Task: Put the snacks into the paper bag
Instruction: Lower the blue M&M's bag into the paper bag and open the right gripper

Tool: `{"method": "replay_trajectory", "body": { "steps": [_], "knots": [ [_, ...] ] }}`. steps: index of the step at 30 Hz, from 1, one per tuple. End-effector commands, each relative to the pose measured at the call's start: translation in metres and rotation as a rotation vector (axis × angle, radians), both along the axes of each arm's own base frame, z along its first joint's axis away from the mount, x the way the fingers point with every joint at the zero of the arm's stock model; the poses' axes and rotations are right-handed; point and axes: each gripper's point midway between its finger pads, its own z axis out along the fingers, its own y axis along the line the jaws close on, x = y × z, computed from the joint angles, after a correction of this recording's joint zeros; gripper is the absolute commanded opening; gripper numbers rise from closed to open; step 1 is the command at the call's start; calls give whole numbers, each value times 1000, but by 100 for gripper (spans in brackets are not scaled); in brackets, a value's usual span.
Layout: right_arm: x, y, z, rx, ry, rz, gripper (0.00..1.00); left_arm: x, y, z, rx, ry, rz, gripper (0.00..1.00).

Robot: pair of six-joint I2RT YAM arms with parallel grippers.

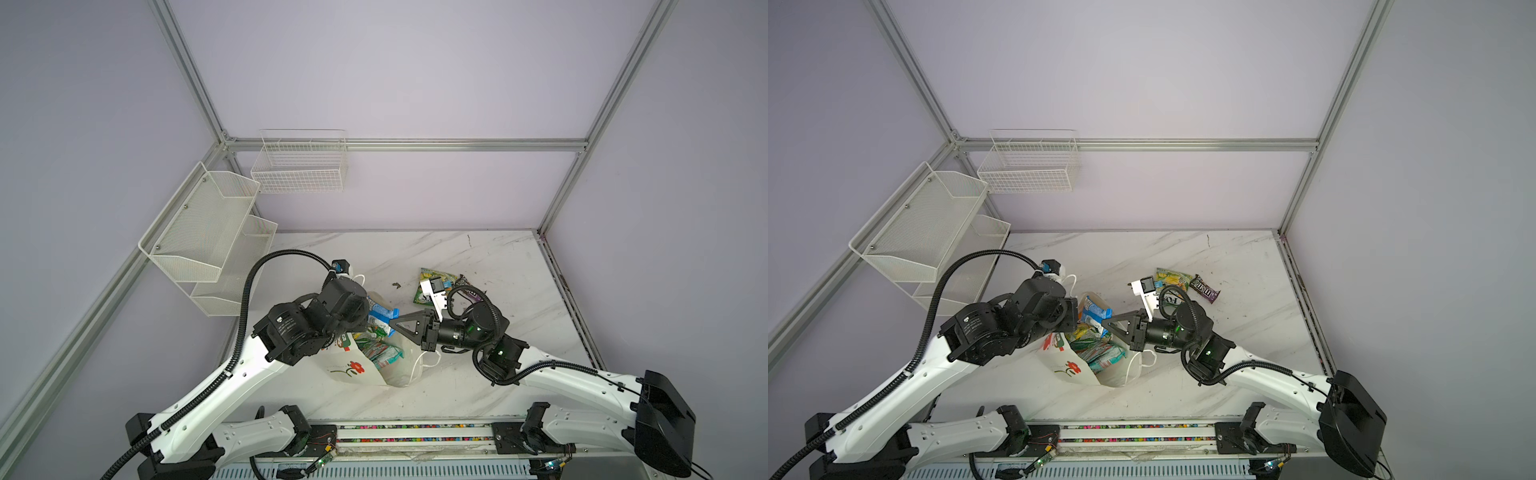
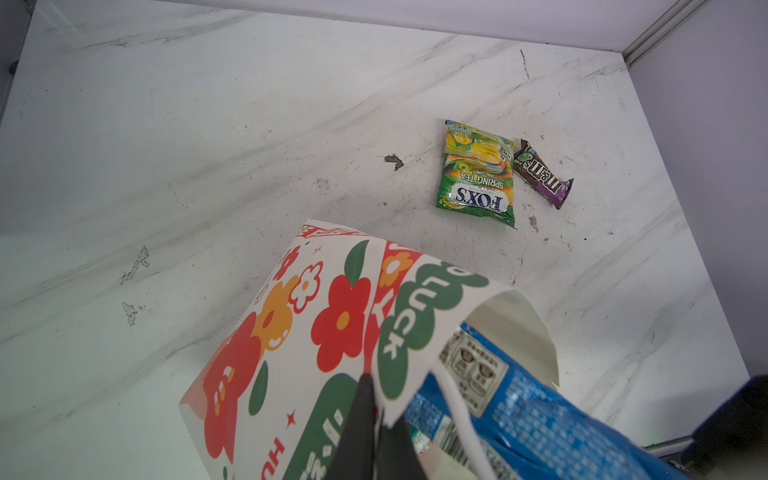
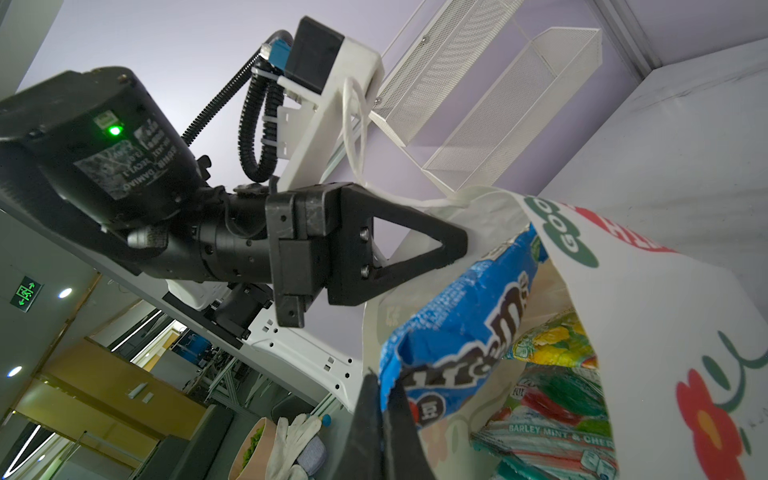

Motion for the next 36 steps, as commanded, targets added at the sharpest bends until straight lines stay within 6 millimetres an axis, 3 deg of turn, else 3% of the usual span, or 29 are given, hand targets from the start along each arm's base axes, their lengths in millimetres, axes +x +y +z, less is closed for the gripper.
{"method": "replay_trajectory", "body": {
  "steps": [1,17,34,35,36],
  "knots": [
    [1,2,25,66,-28,-8,0,5,-2,22,-100,-83,23,0],
    [16,14,10,6,14,-68,2,5,-2,22,-102,-85,24,0],
    [16,33,-7,-75,23,-77,4,5,-2,21,-103,-83,24,0],
    [16,34,-7,-79,21,-75,8,5,-2,22,-104,-84,25,0],
    [14,36,-6,-77,13,-65,22,4,-2,21,-103,-83,24,0]
  ]
}}
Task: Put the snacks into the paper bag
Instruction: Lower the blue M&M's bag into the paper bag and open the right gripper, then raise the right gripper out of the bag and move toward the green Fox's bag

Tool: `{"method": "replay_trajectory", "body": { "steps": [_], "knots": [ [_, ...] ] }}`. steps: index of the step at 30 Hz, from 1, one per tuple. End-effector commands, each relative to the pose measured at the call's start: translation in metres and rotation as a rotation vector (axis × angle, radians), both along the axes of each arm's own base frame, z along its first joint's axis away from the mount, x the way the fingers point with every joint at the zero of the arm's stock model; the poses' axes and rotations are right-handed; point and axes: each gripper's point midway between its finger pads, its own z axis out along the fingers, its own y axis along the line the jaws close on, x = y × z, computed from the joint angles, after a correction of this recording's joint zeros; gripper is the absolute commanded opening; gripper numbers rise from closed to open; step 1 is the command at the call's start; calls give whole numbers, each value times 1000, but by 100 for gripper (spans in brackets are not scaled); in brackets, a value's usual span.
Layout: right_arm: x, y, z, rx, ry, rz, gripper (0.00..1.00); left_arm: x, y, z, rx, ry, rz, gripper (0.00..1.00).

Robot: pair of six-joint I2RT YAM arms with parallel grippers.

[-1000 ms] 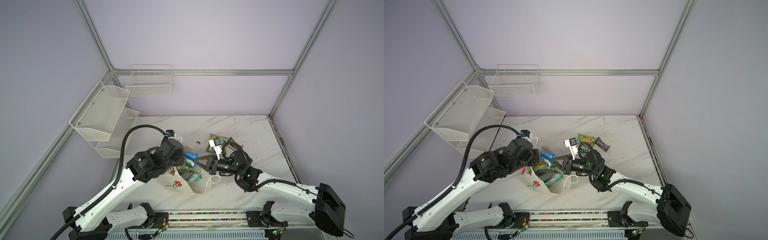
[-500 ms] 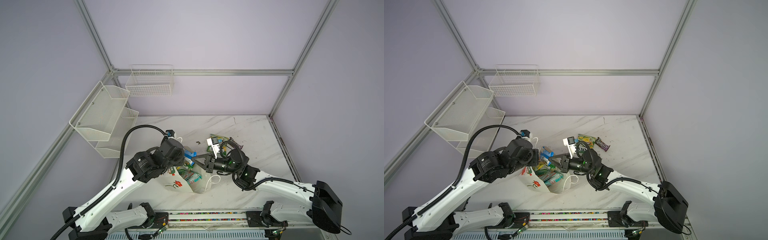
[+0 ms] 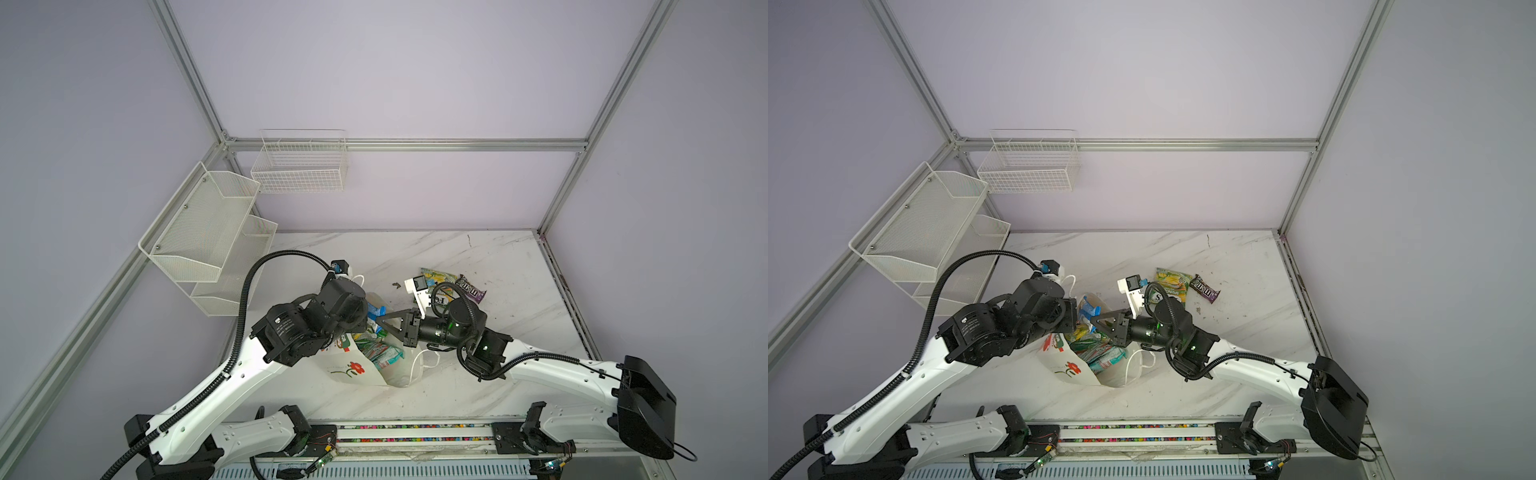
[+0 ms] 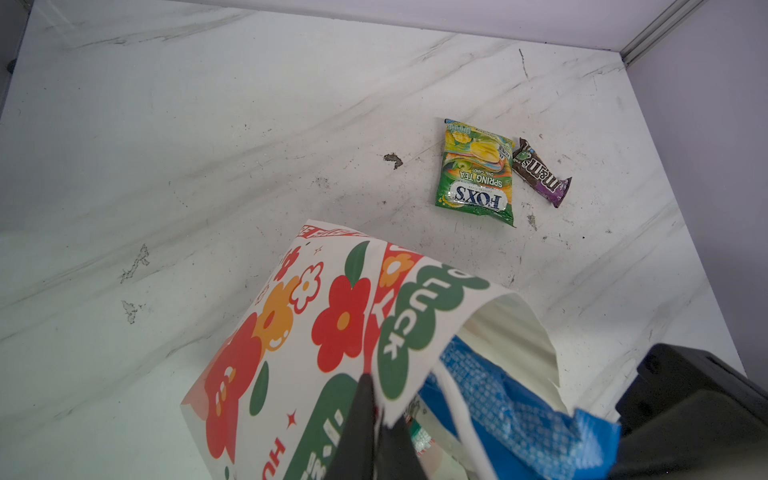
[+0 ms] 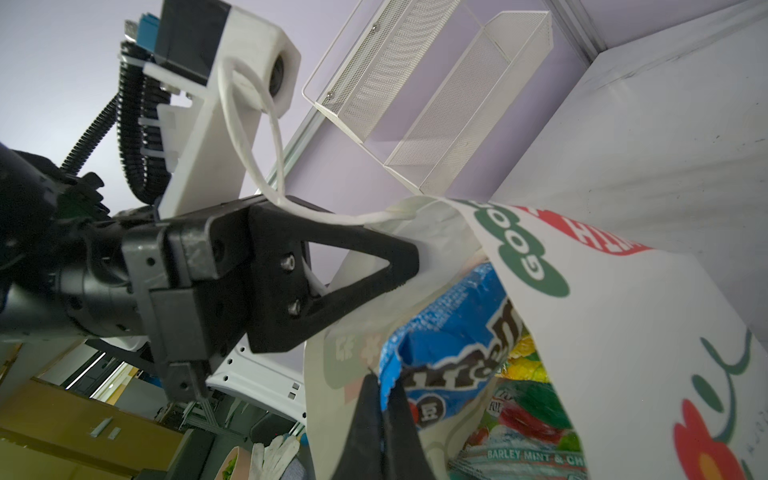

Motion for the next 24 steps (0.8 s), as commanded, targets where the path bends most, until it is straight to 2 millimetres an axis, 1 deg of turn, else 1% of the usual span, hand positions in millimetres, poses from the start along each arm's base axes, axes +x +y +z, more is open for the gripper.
{"method": "replay_trajectory", "body": {
  "steps": [1,3,4,5,14,24],
  "knots": [
    [-6,7,17,30,-50,24,39,6,-2,21,-100,-87,28,0],
    [-15,9,24,54,-68,52,53,6,-2,21,-97,-89,28,0],
    [-16,9,26,55,-77,53,57,6,-1,21,-96,-90,29,0],
    [-17,8,27,52,-83,48,58,6,-1,22,-97,-91,30,0],
    [-17,-6,25,11,-99,7,59,6,-1,23,-93,-97,28,0],
    [-15,-32,27,-52,-113,-80,61,7,0,28,-91,-111,27,0]
  ]
}}
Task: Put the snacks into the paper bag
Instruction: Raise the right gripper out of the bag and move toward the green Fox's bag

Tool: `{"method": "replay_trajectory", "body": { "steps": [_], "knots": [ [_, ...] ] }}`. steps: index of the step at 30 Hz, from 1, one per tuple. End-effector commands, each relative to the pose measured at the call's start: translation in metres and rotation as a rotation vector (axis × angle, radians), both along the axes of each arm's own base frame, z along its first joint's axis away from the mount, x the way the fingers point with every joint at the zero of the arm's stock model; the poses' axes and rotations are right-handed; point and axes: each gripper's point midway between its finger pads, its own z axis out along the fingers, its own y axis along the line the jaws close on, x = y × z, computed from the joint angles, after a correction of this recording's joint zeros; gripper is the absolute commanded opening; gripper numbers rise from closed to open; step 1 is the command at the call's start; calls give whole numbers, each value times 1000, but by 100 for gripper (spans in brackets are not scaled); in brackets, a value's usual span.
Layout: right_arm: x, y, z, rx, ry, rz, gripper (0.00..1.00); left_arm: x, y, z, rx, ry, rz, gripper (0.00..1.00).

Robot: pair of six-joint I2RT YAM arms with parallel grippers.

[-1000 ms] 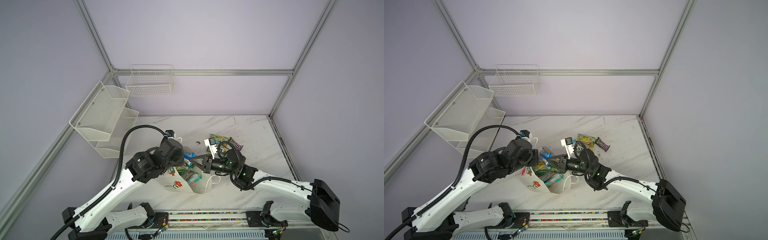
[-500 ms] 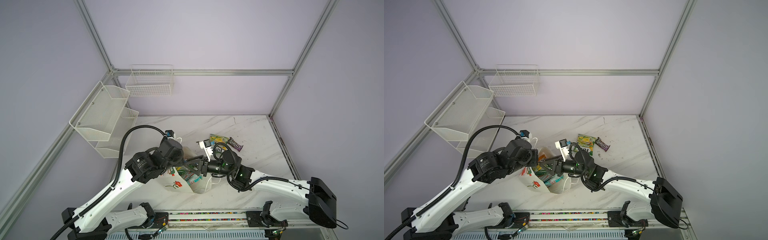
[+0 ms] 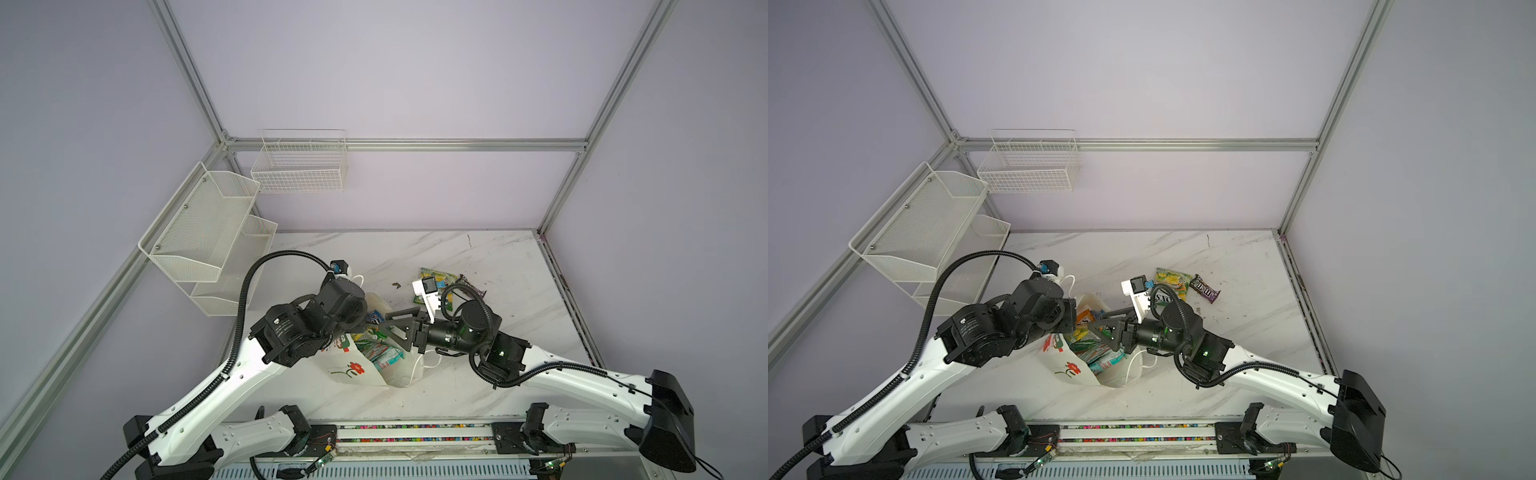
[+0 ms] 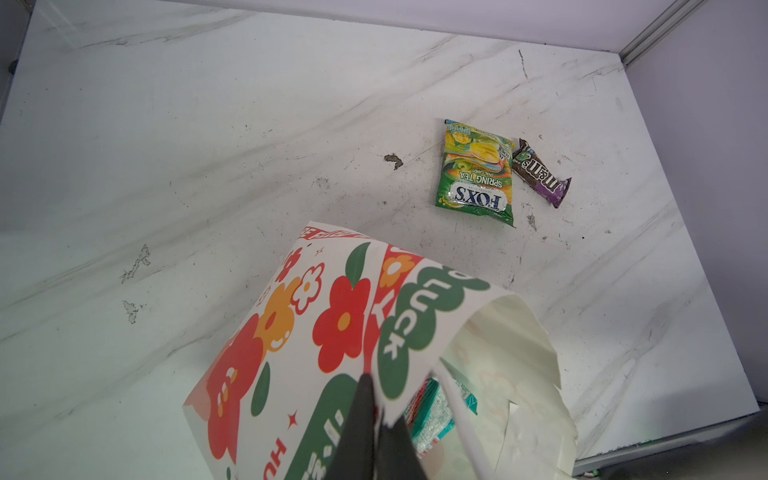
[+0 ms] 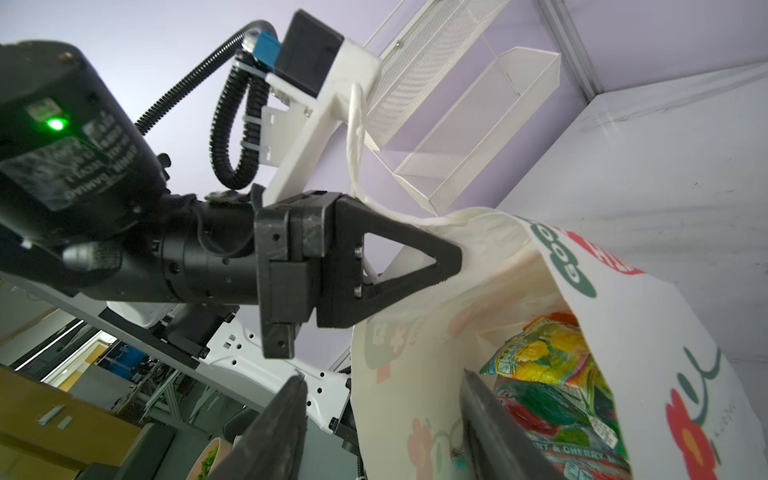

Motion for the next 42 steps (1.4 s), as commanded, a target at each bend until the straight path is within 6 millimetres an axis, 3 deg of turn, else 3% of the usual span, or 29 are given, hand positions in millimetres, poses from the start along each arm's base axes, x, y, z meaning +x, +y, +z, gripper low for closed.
{"method": "replay_trajectory", "body": {
  "steps": [1,11,31,42],
  "knots": [
    [3,-12,-2,-37,-5,-55,62,8,-1,28,-90,-109,27,0],
    [20,-43,-1,-88,1,-220,67,10,-5,34,-101,-114,18,0],
    [71,-107,-46,-134,189,-442,69,10,-15,52,-180,-148,-14,0],
    [82,-120,-69,-164,260,-477,70,12,-20,62,-223,-176,-23,0]
  ]
}}
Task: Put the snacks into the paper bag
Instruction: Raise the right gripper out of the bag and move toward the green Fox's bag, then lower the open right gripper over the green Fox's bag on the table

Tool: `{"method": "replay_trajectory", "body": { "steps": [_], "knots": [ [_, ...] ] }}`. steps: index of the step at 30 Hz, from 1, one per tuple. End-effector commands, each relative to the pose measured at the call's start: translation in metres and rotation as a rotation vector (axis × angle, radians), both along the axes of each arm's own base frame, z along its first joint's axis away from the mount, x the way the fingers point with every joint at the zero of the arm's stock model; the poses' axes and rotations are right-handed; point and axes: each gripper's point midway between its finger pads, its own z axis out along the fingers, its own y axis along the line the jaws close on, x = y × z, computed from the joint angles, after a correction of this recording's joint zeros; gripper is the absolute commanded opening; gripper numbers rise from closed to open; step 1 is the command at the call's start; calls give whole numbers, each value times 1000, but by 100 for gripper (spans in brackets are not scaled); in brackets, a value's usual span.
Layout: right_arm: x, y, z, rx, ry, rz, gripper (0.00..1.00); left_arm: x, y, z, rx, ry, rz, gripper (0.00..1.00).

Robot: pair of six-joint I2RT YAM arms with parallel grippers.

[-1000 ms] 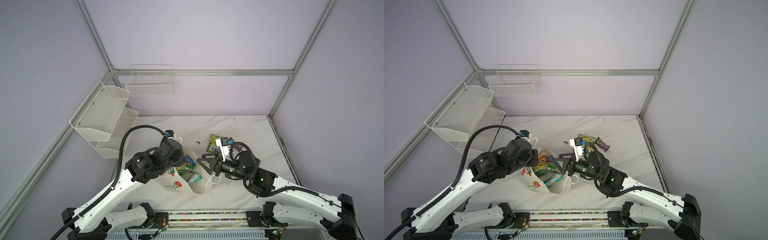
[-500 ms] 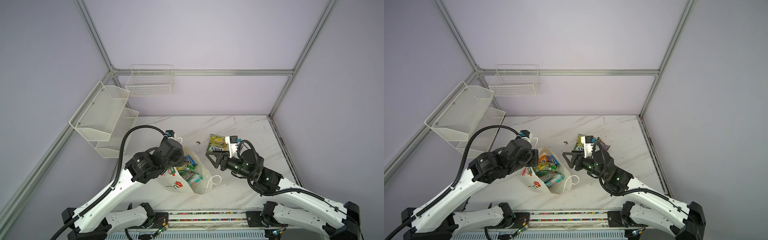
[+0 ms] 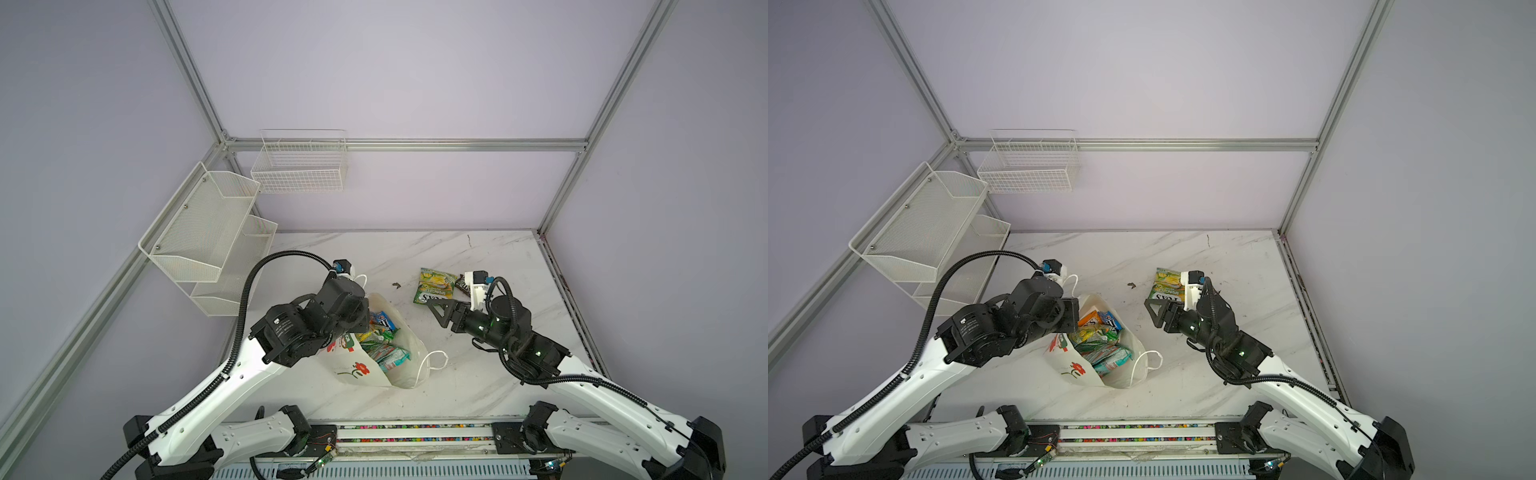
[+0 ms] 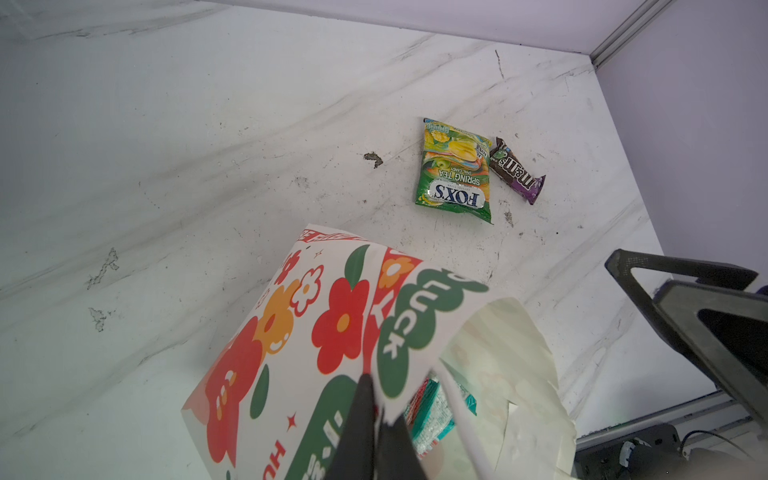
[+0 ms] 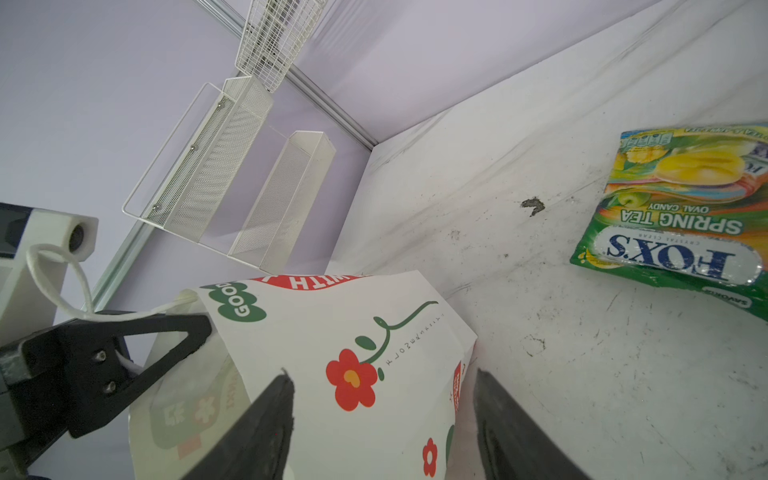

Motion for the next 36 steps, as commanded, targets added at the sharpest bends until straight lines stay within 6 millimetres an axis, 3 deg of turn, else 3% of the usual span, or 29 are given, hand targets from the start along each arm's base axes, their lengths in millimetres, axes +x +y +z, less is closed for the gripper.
{"method": "replay_trajectory", "body": {
  "steps": [1,20,36],
  "knots": [
    [-1,-3,-8,7,37,-3,70,12,-9,59,-175,-175,18,0],
    [10,-15,-29,-17,101,-42,70,27,9,73,-114,-247,128,0],
    [17,-27,-33,-63,119,-115,71,28,15,55,-89,-213,165,0]
  ]
}}
